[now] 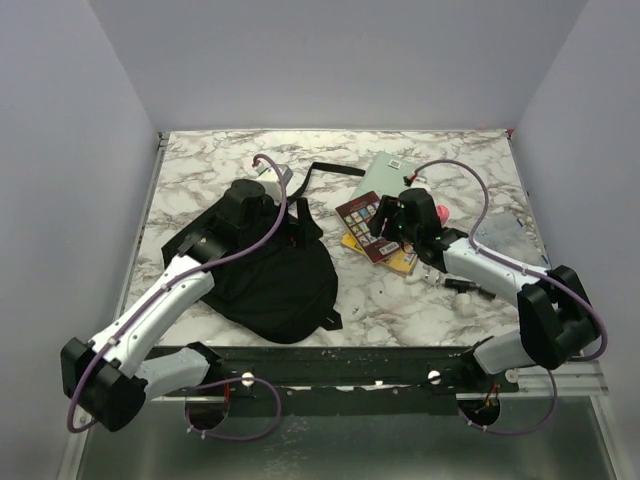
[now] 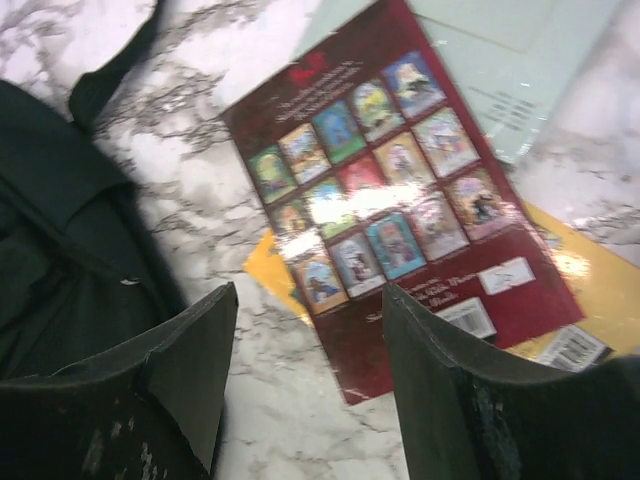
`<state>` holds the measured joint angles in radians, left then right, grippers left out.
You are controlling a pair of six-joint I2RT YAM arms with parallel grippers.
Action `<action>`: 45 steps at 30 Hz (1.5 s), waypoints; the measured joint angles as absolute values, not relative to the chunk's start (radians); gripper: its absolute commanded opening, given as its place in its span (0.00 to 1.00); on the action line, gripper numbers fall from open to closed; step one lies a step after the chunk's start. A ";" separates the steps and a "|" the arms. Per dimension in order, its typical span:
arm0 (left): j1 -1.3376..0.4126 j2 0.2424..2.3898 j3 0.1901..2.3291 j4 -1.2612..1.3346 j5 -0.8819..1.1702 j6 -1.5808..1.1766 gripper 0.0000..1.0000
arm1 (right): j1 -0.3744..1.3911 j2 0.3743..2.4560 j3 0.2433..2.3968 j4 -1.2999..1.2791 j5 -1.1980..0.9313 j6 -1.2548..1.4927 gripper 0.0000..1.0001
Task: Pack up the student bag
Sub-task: Pick up the book from the center of the board.
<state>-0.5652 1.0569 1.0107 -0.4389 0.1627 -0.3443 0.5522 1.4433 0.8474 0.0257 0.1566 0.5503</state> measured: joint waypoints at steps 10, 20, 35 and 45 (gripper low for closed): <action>-0.564 1.394 1.003 -0.090 0.233 -0.768 0.86 | 0.435 1.451 0.762 0.052 0.092 0.564 0.60; -0.571 1.743 1.013 0.208 0.001 -1.032 0.87 | 0.392 1.531 0.752 0.120 0.041 0.560 0.59; -0.591 1.944 1.028 0.412 -0.099 -1.296 0.98 | 0.349 1.618 0.749 0.186 -0.070 0.565 0.56; -0.605 1.991 1.078 0.421 -0.085 -1.351 0.89 | 0.347 1.614 0.744 0.200 -0.089 0.564 0.56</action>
<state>-0.6052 1.9911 1.0782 0.4206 -0.0849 -1.3506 0.3473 1.6142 0.7437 0.1997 -0.0891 0.5644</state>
